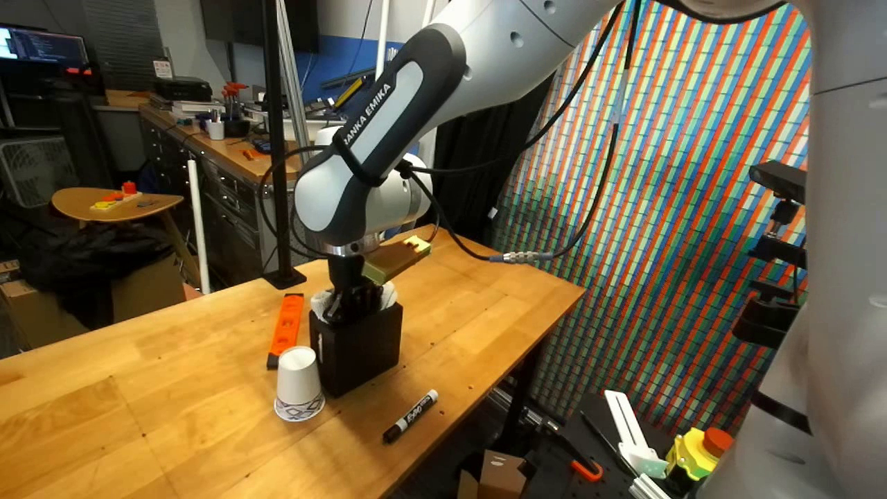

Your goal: Put the towel inside the black box

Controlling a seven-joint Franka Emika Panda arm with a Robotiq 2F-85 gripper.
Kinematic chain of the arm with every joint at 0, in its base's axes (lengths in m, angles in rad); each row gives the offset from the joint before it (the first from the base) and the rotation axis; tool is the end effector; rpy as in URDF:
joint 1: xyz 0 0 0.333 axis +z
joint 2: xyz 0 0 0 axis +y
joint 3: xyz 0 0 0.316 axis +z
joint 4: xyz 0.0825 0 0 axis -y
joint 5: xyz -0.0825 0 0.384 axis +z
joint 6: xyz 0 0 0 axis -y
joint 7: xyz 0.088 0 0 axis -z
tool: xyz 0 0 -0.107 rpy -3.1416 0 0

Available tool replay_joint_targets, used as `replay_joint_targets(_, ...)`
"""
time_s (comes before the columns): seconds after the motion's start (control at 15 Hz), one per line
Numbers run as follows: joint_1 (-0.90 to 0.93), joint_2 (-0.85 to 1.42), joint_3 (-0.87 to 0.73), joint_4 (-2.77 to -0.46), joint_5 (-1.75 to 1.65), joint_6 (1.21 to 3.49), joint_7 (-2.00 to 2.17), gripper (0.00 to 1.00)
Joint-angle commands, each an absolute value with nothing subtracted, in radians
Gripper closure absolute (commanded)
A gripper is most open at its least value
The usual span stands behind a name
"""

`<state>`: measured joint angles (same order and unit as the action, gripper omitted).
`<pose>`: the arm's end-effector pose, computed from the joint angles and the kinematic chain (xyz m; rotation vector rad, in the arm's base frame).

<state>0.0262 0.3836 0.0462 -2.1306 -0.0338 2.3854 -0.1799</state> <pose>0.5591 0.0404 0.2155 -3.1026 -0.4311 0.2011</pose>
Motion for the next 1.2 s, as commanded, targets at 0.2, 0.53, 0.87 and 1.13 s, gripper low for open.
replay_joint_targets(0.2,0.03,0.45,0.06,-2.072,-0.027,2.373,-0.162,1.0)
replay_joint_targets(0.53,0.03,0.377,0.063,-2.094,-0.031,2.34,-0.158,1.0)
replay_joint_targets(0.87,0.015,0.233,0.067,-2.122,-0.025,2.279,-0.197,1.0)
replay_joint_targets(1.13,-0.007,0.142,0.044,-2.12,-0.024,2.221,-0.229,1.0)
